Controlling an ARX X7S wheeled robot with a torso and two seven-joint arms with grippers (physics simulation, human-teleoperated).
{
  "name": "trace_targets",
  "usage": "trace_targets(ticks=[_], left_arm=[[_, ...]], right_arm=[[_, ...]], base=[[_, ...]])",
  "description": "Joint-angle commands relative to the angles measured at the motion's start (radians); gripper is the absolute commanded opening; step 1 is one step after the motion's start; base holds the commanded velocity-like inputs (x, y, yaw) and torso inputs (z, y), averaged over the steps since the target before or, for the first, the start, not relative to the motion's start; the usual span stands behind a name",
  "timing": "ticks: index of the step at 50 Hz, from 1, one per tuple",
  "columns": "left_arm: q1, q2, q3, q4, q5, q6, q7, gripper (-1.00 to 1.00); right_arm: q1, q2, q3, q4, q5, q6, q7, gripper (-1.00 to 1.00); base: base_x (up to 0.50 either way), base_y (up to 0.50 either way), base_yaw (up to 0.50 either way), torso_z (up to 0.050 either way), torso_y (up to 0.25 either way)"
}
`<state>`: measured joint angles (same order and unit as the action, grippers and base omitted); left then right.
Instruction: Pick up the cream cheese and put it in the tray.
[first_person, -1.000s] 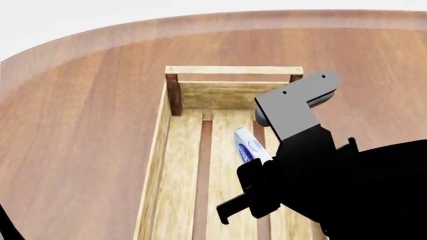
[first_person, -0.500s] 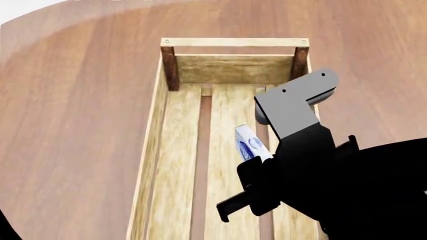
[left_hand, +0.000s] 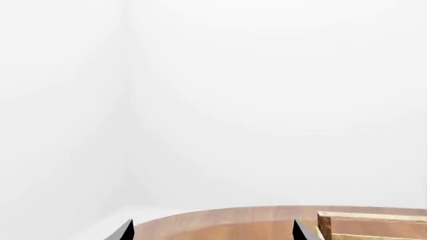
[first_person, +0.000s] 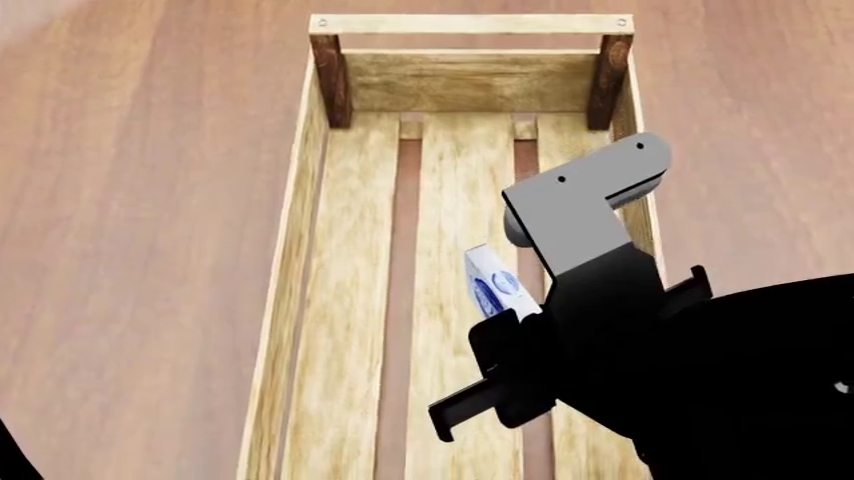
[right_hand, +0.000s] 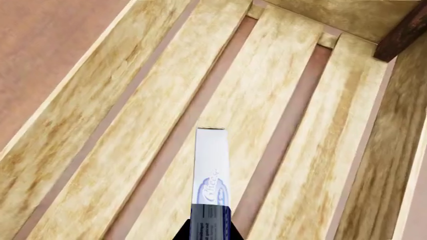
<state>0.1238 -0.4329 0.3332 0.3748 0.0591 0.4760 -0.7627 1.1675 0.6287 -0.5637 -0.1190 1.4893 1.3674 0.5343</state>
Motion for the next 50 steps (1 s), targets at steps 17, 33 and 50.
trace_targets(ticks=[17,33,50], left_arm=[[0.000,-0.002,0.002,0.003,0.001,-0.001,-0.006,1.00],[0.000,-0.005,0.001,0.003,0.001,0.001,-0.010,1.00],[-0.001,-0.006,0.003,0.000,0.005,0.004,-0.014,1.00]], right_arm=[[0.012,0.007,-0.019,-0.009,-0.013,-0.024,-0.012,-1.00],[0.033,-0.007,-0.035,-0.005,-0.008,-0.025,-0.006,-1.00],[0.044,-0.017,-0.055,0.004,-0.017,-0.038,-0.015,-1.00]], base=[[0.00,0.00,0.00,0.000,-0.119],[0.00,0.00,0.00,0.000,-0.119],[0.00,0.00,0.00,0.000,-0.119]])
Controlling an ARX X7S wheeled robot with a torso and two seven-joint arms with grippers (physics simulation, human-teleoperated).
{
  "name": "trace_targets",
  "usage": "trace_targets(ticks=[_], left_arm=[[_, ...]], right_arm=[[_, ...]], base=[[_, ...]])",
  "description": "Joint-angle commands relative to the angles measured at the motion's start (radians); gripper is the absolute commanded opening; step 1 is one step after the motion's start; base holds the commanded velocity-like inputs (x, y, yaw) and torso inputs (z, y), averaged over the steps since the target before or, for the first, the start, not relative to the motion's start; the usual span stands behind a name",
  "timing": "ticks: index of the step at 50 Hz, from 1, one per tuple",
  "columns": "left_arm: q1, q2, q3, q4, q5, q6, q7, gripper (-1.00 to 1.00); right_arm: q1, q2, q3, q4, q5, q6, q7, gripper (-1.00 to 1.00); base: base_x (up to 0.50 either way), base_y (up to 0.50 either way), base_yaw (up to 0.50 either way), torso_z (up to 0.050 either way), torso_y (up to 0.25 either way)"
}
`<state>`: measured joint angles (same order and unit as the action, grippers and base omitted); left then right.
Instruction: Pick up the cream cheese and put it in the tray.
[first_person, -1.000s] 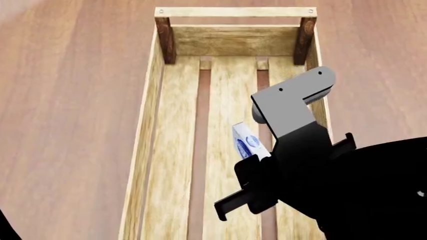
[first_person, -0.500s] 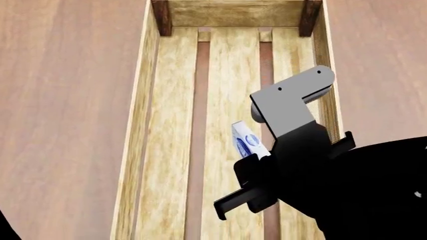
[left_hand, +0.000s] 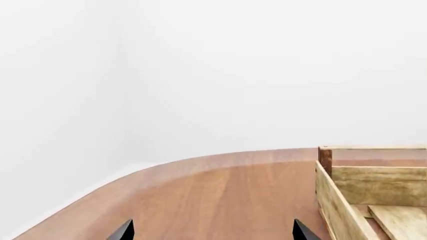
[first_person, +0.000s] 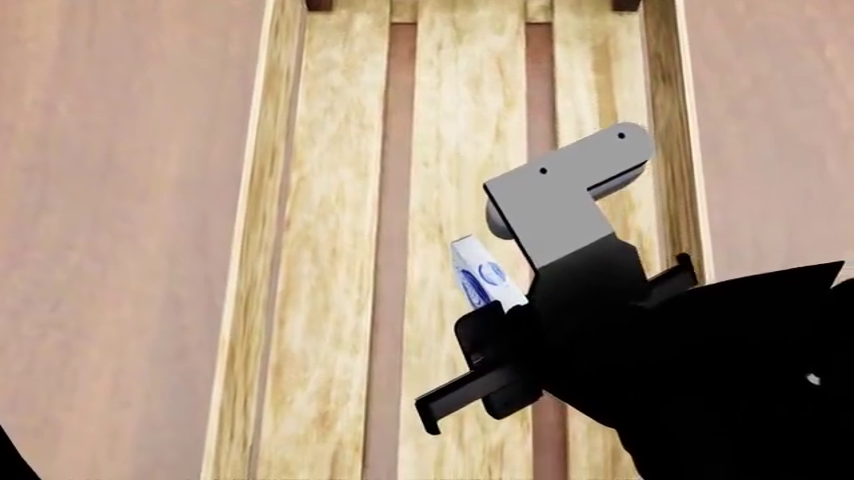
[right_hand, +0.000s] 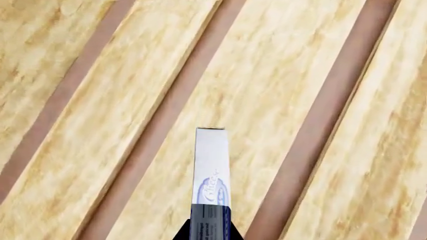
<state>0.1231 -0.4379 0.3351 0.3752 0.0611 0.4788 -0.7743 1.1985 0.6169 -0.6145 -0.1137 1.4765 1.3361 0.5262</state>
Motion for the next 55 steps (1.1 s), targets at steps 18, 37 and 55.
trace_targets(ticks=[18,37,55], left_arm=[[0.000,-0.004,0.003,-0.004,-0.006,0.019,-0.005,1.00],[-0.002,-0.007,0.007,-0.007,-0.011,0.023,-0.005,1.00],[0.004,-0.011,0.003,0.000,-0.008,0.025,-0.012,1.00]], right_arm=[[0.012,-0.001,-0.022,0.003,-0.017,-0.021,-0.015,-1.00],[0.039,-0.001,-0.063,0.010,-0.074,-0.027,-0.015,1.00],[0.037,0.018,-0.054,-0.027,-0.048,-0.032,0.022,1.00]], base=[[0.00,0.00,0.00,0.000,-0.105],[0.00,0.00,0.00,0.000,-0.001],[0.00,0.00,0.00,0.000,0.000]])
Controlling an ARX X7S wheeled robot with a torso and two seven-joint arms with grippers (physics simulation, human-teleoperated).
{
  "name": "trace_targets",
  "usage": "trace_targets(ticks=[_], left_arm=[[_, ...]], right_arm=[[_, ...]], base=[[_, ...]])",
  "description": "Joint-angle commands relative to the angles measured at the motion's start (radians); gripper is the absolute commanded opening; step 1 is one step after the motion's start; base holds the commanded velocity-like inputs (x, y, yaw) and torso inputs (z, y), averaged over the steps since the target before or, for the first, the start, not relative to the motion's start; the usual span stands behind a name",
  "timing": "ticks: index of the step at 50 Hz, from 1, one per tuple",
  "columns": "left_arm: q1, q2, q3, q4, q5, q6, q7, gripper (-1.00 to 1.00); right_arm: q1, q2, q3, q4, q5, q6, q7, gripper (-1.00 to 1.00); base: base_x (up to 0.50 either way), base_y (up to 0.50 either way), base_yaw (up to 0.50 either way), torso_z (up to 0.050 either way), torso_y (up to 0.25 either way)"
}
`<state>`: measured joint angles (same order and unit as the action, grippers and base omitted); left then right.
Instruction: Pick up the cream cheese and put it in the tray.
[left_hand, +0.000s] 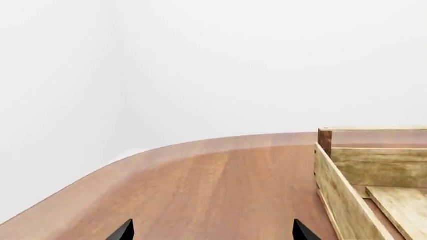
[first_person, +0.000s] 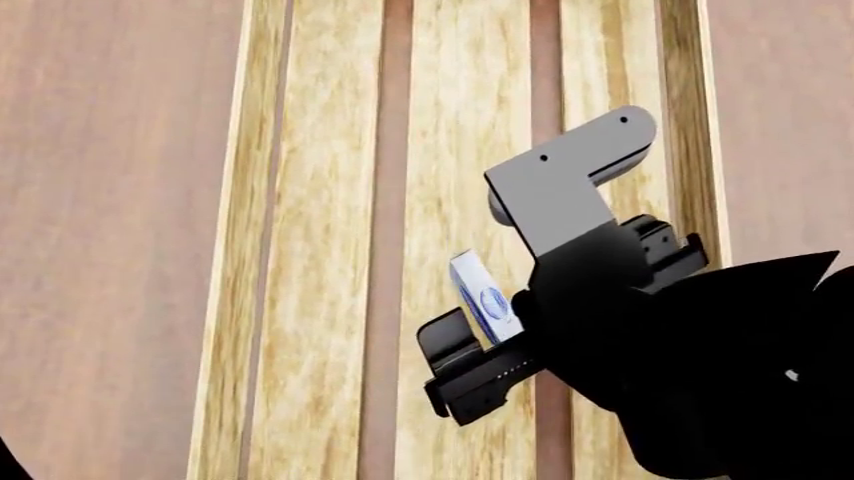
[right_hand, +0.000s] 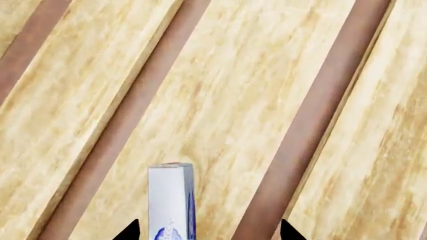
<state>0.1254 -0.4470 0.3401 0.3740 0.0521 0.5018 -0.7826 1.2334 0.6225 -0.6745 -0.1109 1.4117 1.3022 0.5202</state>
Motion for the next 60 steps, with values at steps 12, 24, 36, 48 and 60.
trace_targets(ticks=[12,24,36,48,60], left_arm=[[0.002,-0.005,-0.005,0.003,-0.002,0.004,-0.007,1.00],[-0.004,-0.001,0.003,-0.004,0.004,0.000,-0.006,1.00],[-0.002,-0.004,0.000,0.000,-0.001,0.002,-0.009,1.00],[-0.005,-0.004,0.001,-0.007,0.002,0.004,-0.011,1.00],[0.007,-0.020,-0.034,0.026,-0.009,-0.003,-0.030,1.00]], right_arm=[[-0.018,0.122,0.130,-0.184,0.187,-0.032,0.155,1.00],[-0.029,0.246,0.206,-0.311,0.341,-0.058,0.267,1.00],[-0.057,0.371,0.280,-0.457,0.475,-0.116,0.350,1.00],[-0.217,0.542,0.446,-0.538,0.488,-0.233,0.300,1.00],[-0.775,0.602,0.945,-0.605,0.298,-0.396,0.167,1.00]], base=[[0.00,0.00,0.00,0.000,0.000],[0.00,0.00,0.00,0.000,0.000],[0.00,0.00,0.00,0.000,0.000],[0.00,0.00,0.00,0.000,0.000],[0.00,0.00,0.00,0.000,0.000]])
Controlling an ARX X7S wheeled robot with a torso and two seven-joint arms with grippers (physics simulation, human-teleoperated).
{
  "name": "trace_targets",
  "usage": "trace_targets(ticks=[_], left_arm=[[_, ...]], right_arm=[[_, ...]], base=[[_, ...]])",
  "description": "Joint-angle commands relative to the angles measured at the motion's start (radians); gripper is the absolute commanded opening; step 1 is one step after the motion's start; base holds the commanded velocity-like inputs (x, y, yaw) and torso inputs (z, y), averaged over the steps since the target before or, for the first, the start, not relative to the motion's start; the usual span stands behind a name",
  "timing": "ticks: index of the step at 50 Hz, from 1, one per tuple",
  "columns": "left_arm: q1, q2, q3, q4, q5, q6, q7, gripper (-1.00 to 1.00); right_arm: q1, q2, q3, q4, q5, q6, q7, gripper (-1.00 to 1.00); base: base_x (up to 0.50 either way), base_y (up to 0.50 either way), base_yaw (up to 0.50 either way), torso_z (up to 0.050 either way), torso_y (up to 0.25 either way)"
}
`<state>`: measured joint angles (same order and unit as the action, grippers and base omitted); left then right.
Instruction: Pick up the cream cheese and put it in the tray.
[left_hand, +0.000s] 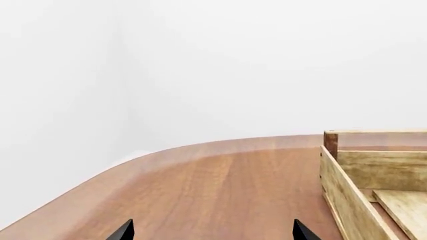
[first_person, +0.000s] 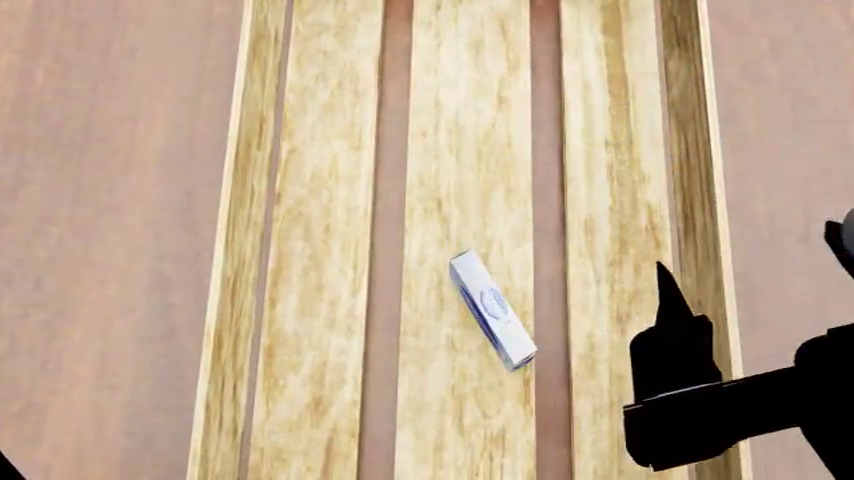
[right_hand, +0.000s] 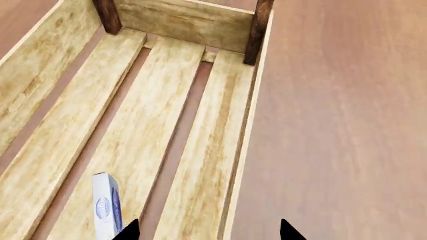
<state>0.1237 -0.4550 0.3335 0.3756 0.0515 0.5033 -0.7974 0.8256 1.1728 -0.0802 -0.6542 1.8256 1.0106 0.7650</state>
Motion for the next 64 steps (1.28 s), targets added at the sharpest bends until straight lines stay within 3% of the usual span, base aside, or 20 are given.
trace_targets(ticks=[1,9,17,22,26,30,43,51,64], left_arm=[[0.009,-0.013,-0.030,0.026,-0.009,-0.005,-0.016,1.00],[-0.002,-0.057,-0.110,0.146,-0.016,-0.091,-0.030,1.00],[-0.114,-0.140,-0.180,0.397,-0.088,-0.350,0.016,1.00],[-0.259,-0.195,-0.207,0.510,-0.238,-0.518,0.062,1.00],[-0.453,-0.231,-0.219,0.554,-0.432,-0.677,0.098,1.00],[-0.597,-0.229,-0.185,0.536,-0.479,-0.760,0.113,1.00],[-0.883,-0.146,-0.092,0.430,-0.534,-0.799,0.193,1.00],[-0.943,-0.120,-0.073,0.447,-0.533,-0.805,0.192,1.00],[-1.032,-0.097,-0.032,0.523,-0.515,-0.851,0.173,1.00]], right_arm=[[-0.389,0.042,0.376,-0.064,-0.133,-0.102,-0.084,1.00],[-0.550,-0.072,0.602,-0.073,-0.229,-0.096,-0.137,1.00],[-0.593,-0.185,0.629,-0.100,-0.395,-0.143,-0.216,1.00],[-0.581,-0.223,0.596,-0.111,-0.476,-0.169,-0.221,1.00],[-0.548,-0.241,0.558,-0.119,-0.534,-0.185,-0.199,1.00],[-0.516,-0.269,0.514,-0.131,-0.614,-0.215,-0.194,1.00],[-0.391,-0.315,0.434,-0.182,-0.705,-0.264,-0.131,1.00],[-0.343,-0.328,0.379,-0.210,-0.816,-0.290,-0.116,1.00],[-0.296,-0.318,0.371,-0.249,-0.772,-0.276,-0.073,1.00]], base=[[0.00,0.00,0.00,0.000,0.000],[0.00,0.00,0.00,0.000,0.000],[0.00,0.00,0.00,0.000,0.000],[0.00,0.00,0.00,0.000,0.000],[0.00,0.00,0.00,0.000,0.000],[0.00,0.00,0.00,0.000,0.000],[0.00,0.00,0.00,0.000,0.000],[0.00,0.00,0.00,0.000,0.000],[0.00,0.00,0.00,0.000,0.000]])
